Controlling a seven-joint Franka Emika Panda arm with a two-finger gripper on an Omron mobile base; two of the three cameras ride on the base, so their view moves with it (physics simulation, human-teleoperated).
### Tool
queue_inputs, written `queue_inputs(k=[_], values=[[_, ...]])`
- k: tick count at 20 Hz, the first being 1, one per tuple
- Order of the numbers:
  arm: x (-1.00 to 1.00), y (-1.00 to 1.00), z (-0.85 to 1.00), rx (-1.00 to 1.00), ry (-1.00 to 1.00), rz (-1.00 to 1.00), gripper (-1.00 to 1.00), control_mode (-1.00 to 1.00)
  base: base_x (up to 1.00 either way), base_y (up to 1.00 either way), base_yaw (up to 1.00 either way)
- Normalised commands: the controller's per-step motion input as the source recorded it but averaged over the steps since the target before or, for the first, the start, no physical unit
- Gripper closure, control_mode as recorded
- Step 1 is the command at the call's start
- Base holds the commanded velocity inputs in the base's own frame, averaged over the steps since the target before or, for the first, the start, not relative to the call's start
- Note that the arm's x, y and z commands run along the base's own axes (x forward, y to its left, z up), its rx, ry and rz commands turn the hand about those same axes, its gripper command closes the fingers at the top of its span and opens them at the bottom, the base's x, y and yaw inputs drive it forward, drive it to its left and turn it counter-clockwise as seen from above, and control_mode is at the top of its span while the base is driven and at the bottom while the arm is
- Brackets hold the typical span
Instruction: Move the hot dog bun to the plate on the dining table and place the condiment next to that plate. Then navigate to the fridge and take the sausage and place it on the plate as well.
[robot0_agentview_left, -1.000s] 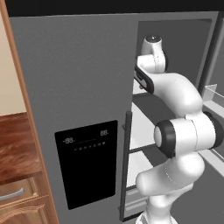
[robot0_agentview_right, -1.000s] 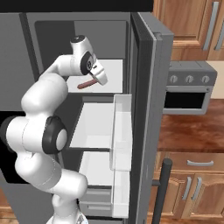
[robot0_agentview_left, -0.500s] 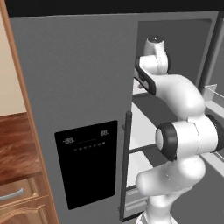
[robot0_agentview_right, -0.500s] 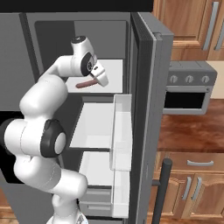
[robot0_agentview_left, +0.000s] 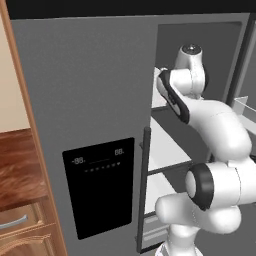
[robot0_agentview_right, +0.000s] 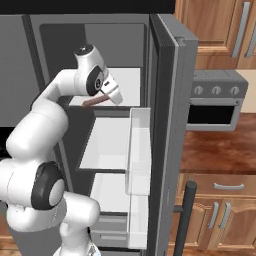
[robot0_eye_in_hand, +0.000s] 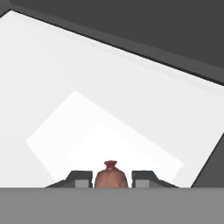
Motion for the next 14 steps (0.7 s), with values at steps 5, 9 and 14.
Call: queue_inputs(k=[5, 9, 14], values=[[-0.85, -0.08, 0.12, 0.01, -0.2, 0.0, 1.0, -1.0, 0.0, 0.0, 0.0], [-0.97, -0.05, 0.37, 0.02, -0.2, 0.0, 1.0, -1.0, 0.0, 0.0, 0.0], [-0.95, 0.0, 0.49, 0.01, -0.1, -0.01, 1.0, -1.0, 0.0, 0.0, 0.0]])
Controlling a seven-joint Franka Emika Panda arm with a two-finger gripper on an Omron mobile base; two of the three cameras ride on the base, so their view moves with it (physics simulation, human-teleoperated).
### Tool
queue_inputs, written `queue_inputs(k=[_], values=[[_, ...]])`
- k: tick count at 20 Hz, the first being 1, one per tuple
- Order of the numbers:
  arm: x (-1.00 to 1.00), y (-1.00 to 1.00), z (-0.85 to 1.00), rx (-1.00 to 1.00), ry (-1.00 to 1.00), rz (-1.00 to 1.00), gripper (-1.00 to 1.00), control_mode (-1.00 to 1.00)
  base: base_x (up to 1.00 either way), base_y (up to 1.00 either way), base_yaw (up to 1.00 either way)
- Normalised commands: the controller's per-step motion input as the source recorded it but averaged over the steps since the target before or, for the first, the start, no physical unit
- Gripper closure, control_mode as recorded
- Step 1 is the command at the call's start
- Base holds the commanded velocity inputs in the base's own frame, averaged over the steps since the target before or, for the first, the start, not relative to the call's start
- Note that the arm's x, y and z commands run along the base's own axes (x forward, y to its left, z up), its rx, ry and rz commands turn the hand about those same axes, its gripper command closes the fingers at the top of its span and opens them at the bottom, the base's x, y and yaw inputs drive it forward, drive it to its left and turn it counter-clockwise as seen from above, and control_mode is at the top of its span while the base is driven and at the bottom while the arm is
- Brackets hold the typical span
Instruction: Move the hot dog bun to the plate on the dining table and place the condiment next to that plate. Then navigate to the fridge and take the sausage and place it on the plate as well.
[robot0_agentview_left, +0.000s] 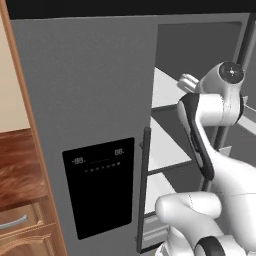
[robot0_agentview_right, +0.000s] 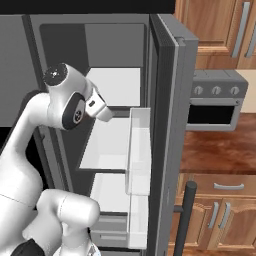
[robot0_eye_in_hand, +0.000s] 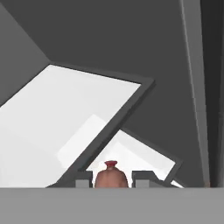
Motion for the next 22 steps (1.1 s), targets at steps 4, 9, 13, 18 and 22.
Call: queue_inputs(k=[4, 9, 13, 18, 22], values=[[-0.91, 0.0, 0.56, 0.0, -0.01, -0.02, 1.0, -1.0, 0.0, 0.0, 0.0], [-0.72, 0.0, 0.58, 0.0, 0.0, -0.04, 1.0, -1.0, 0.0, 0.0, 0.0], [-0.66, 0.02, 0.46, 0.0, 0.0, -0.08, 1.0, -1.0, 0.0, 0.0, 0.0], [-0.7, 0.0, 0.05, 0.0, -0.03, -0.1, 1.0, -1.0, 0.0, 0.0, 0.0], [-0.52, 0.01, -0.04, 0.0, -0.07, -0.04, 1.0, 1.0, -0.2, 0.02, -0.02]])
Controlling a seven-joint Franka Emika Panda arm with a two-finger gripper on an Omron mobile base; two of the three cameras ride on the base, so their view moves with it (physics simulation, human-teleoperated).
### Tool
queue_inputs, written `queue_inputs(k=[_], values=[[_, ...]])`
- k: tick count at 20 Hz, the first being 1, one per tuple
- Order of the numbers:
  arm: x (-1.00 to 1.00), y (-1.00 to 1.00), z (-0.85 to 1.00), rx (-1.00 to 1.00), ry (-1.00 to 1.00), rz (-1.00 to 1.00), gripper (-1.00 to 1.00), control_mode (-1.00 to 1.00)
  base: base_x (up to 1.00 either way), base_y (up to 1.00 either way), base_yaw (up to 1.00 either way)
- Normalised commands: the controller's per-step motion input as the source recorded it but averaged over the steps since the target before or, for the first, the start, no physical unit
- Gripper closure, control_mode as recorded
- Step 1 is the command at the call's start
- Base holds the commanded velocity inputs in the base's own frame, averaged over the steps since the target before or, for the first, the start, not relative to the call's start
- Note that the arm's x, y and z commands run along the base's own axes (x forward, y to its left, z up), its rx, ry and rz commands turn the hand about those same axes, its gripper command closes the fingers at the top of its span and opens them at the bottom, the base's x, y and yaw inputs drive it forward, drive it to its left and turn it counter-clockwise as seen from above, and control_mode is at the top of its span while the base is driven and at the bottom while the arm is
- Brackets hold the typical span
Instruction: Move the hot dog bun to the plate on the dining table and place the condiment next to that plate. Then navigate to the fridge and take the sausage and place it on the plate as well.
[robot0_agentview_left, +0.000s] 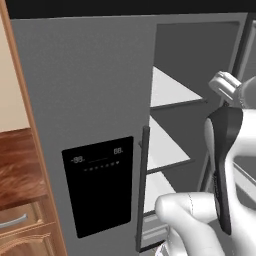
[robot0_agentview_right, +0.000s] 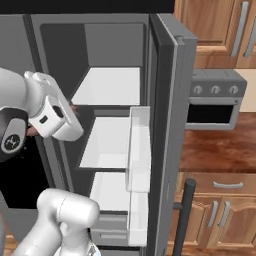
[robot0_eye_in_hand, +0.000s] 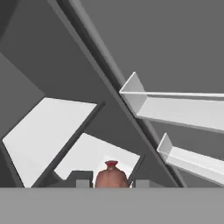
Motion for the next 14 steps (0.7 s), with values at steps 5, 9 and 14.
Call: queue_inputs(k=[5, 9, 14], values=[[0.0, 0.0, 0.0, 0.0, 0.0, 0.0, 1.0, 1.0, -0.69, 0.44, -0.19], [0.0, 0.0, 0.0, 0.0, 0.0, 0.0, 1.0, 1.0, -0.63, 0.63, -0.25], [0.0, 0.0, 0.0, 0.0, 0.0, 0.0, 1.0, 1.0, -0.64, 0.54, -0.3]])
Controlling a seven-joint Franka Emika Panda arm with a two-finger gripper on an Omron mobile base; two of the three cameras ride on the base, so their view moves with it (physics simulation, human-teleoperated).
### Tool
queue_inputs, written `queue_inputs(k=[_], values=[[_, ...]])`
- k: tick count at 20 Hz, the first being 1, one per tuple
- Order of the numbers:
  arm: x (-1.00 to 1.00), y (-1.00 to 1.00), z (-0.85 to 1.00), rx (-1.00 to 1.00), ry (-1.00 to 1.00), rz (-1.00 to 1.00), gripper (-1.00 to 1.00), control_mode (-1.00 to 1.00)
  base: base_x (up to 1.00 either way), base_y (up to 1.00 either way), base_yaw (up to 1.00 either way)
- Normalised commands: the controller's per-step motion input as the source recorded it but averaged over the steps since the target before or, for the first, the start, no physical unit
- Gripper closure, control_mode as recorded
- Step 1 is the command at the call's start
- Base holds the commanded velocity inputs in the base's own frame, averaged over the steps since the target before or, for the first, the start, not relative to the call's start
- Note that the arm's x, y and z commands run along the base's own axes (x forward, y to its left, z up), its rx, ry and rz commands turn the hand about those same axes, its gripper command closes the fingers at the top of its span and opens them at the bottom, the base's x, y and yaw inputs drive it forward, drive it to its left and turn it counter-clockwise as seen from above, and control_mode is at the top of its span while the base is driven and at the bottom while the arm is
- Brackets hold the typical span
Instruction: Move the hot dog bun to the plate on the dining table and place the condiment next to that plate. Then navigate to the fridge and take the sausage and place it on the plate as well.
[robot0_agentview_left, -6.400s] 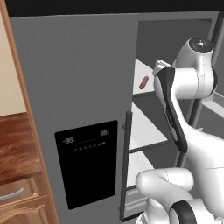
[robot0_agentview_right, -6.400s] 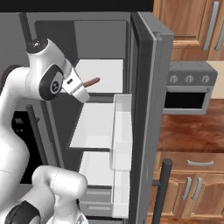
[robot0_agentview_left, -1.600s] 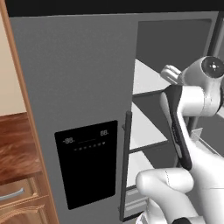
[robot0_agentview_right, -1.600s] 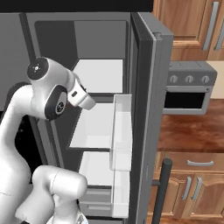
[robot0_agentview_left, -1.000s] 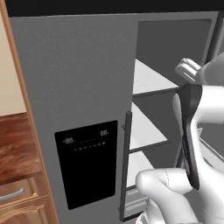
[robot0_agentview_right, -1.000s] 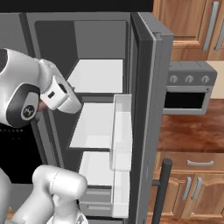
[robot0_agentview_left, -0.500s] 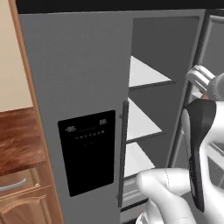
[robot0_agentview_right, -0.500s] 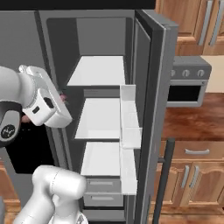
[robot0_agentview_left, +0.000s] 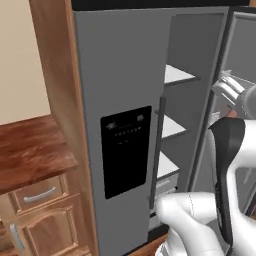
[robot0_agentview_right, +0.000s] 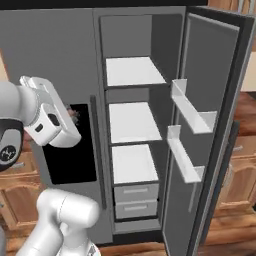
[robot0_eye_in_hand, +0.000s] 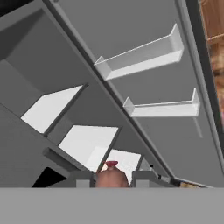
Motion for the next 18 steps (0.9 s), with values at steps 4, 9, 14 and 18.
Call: queue_inputs(k=[4, 9, 14, 18], values=[[0.0, 0.0, 0.0, 0.0, 0.0, 0.0, 1.0, 1.0, -0.76, 0.12, -0.38], [0.0, 0.0, 0.0, 0.0, 0.0, 0.0, 1.0, 1.0, -0.84, -0.13, -0.56], [0.0, 0.0, 0.0, 0.0, 0.0, 0.0, 1.0, 1.0, -0.7, -0.3, -0.59], [0.0, 0.0, 0.0, 0.0, 0.0, 0.0, 1.0, 1.0, -0.57, -0.48, -0.58]])
